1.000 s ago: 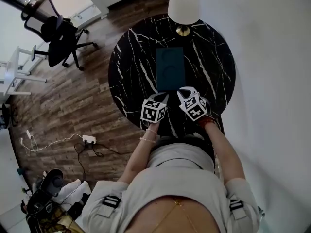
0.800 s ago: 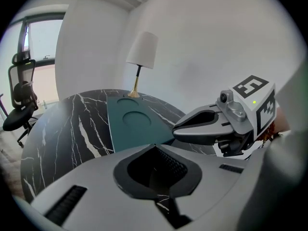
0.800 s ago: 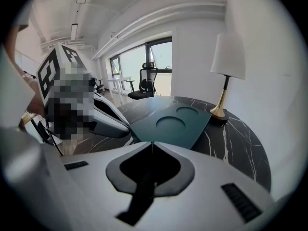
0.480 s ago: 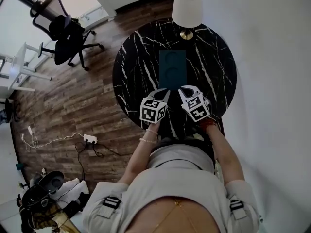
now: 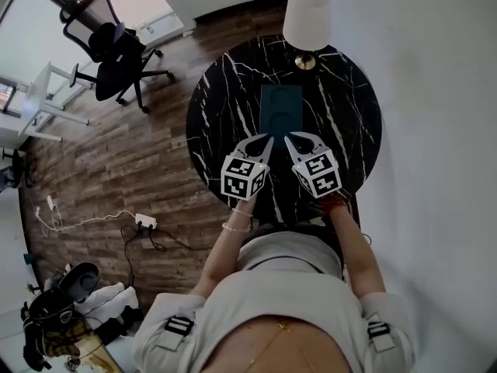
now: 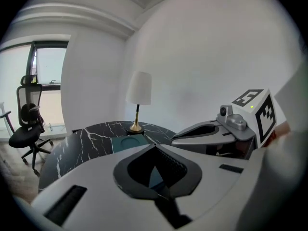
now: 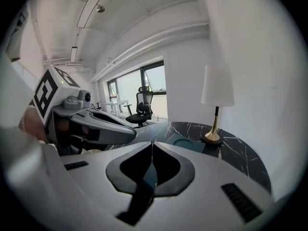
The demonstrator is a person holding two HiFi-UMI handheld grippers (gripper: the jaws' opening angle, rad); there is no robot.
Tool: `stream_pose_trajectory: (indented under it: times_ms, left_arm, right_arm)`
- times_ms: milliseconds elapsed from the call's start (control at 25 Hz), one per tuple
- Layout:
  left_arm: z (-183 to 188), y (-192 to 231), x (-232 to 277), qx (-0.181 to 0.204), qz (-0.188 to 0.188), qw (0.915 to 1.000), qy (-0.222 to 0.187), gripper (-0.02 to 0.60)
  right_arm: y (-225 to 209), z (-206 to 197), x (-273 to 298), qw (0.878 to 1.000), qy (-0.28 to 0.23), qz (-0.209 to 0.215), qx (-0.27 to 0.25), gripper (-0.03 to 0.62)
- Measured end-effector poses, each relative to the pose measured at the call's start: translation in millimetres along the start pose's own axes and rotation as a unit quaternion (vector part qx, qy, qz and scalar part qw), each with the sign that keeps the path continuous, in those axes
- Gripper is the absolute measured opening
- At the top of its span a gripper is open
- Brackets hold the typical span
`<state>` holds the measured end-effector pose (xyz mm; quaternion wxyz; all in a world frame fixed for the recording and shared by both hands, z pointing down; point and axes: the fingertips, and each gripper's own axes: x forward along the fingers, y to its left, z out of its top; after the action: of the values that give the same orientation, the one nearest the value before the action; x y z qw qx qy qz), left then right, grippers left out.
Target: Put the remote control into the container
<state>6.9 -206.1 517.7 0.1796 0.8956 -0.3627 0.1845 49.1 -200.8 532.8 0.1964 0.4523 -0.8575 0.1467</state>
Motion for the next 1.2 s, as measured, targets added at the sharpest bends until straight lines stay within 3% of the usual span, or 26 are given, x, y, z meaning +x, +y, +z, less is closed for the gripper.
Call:
stream_pose_trajectory:
  times_ms: [240, 480, 1200]
  left_arm:
    - [34, -4, -14, 0.002, 0.004, 0.9989, -0.046, 0.006]
    - [61, -8, -24, 0.034, 0.016, 0.9965, -0.074, 0.006]
    - [123, -12, -47, 0.034, 0.034, 0.9843, -0.17, 0.006]
  right_arm:
    - [0, 36, -16, 0.999, -0.053, -0.012, -0.001, 0.011]
    - [2, 62, -29, 0.996, -0.09, -0.018, -0.001, 0.011]
    - [-4, 123, -53, 0.984, -0.17, -0.053, 0.015, 0.011]
